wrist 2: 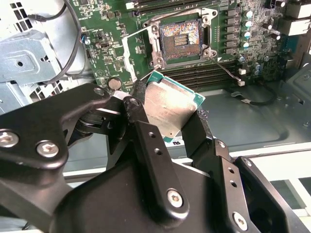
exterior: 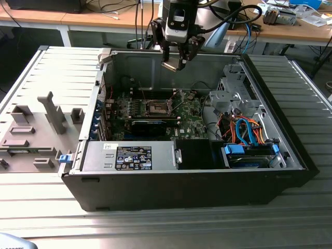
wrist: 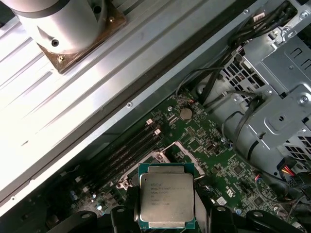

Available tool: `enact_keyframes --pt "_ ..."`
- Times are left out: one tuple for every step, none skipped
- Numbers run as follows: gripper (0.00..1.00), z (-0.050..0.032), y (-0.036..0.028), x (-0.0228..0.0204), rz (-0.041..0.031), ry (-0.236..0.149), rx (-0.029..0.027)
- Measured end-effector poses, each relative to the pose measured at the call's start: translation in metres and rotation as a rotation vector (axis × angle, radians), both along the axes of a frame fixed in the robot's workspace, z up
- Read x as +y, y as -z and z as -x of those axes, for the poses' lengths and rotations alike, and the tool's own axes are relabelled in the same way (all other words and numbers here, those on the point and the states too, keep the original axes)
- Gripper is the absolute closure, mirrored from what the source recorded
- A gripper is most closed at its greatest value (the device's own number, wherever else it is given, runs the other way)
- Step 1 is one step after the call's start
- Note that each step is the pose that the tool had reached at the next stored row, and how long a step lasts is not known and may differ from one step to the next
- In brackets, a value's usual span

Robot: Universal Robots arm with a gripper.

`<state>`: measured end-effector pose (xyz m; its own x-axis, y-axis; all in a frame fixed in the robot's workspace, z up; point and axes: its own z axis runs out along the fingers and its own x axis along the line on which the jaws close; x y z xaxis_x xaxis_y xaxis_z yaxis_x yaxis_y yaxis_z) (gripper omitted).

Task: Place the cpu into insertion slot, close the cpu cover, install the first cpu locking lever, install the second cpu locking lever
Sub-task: 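Place the cpu into insertion slot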

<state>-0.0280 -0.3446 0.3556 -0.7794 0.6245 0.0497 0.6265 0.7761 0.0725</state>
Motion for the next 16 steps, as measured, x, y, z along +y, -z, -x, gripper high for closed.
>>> enact_keyframes --pt "0.45 0.0000 0.0000 0.0000 0.0000 0.001 -0.0001" --pt "0.45 0.0000 0.0000 0.0000 0.0000 0.002 0.0000" --pt "0.45 0.0000 0.0000 0.0000 0.0000 0.003 0.0000" --pt "0.45 0.0000 0.0000 0.0000 0.0000 0.004 0.0000" --pt "0.45 0.0000 0.0000 0.0000 0.0000 0.005 0.0000" --pt "0.45 0.0000 0.0000 0.0000 0.0000 0.006 -0.0001" --pt "0.45 0.0000 0.0000 0.0000 0.0000 0.007 0.0000" --pt "0.45 0.0000 0.0000 0.0000 0.0000 0.008 0.0000" --pt "0.45 0.0000 0.0000 0.0000 0.0000 0.009 0.0000" --pt "0.45 0.0000 0.0000 0.0000 0.0000 0.012 0.0000" --pt "0.45 0.0000 0.0000 0.0000 0.0000 0.013 0.0000" --pt "0.45 0.0000 0.0000 0.0000 -0.0001 0.015 0.0000" --pt "0.45 0.0000 0.0000 0.0000 0.0000 0.016 0.0000" --pt "0.45 0.0000 0.0000 0.0000 0.0000 0.017 0.0000" --pt "0.45 0.0000 0.0000 0.0000 0.0000 0.018 0.0000" --pt "0.45 0.0000 0.0000 0.0000 0.0000 0.019 0.0000"
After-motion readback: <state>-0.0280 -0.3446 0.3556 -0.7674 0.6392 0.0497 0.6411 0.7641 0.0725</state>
